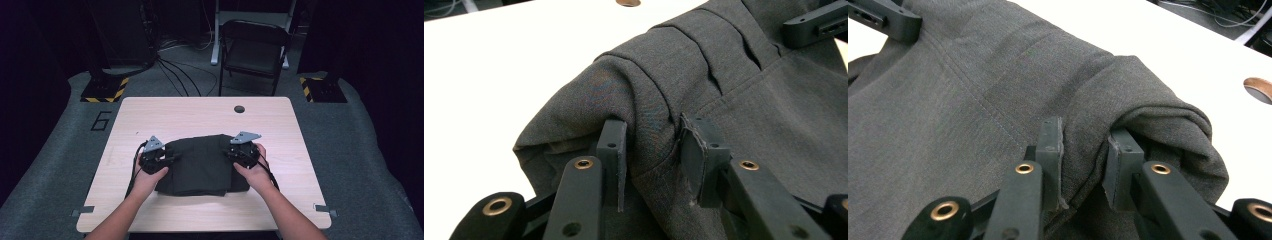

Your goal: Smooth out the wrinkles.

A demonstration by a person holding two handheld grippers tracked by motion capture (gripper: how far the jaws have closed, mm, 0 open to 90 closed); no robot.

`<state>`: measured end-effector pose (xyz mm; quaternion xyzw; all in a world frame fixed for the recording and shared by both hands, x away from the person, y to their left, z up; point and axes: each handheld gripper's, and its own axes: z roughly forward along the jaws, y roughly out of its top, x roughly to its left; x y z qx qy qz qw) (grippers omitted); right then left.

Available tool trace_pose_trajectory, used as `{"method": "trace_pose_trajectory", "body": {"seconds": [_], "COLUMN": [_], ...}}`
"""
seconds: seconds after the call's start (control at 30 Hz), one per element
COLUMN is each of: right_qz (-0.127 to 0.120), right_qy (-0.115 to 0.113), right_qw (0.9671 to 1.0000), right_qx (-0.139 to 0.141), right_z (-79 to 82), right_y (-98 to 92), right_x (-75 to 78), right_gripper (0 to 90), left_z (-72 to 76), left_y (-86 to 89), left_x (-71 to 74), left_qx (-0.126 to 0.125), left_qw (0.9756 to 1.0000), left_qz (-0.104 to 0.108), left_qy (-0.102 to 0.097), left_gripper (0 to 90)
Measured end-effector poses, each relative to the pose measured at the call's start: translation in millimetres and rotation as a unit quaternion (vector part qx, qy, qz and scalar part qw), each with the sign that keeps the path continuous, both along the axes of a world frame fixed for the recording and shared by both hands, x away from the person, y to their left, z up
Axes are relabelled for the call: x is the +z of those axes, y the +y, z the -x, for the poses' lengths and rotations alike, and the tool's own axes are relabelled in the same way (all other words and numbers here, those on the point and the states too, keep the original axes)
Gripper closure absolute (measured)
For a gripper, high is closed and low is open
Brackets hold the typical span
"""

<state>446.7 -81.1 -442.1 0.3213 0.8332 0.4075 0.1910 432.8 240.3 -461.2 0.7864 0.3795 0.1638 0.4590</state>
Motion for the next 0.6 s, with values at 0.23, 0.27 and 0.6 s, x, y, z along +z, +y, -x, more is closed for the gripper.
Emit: {"method": "trace_pose_trajectory", "body": {"seconds": [0.23, 0.27, 0.6], "right_qz": [0.017, 0.021, 0.026], "right_qy": [0.008, 0.006, 0.03], "right_qw": [0.9998, 0.9997, 0.9984], "right_qx": [-0.012, -0.012, -0.04], "right_z": [-24.7, -28.1, -46.8], "right_y": [6.0, 6.6, 12.5], "right_x": [-8.8, -10.1, -27.8], "right_gripper": [71.0, 70.7, 64.5], "left_z": [-23.9, -26.6, -42.1], "left_y": [-3.9, -3.7, -3.7], "left_x": [-5.6, -6.8, -20.8], "left_qx": [0.02, 0.02, 0.036], "left_qw": [0.9997, 0.9997, 0.999], "left_qz": [-0.013, -0.014, -0.015], "left_qy": [0.001, 0.003, 0.022], "left_gripper": [64.4, 64.4, 62.3]}}
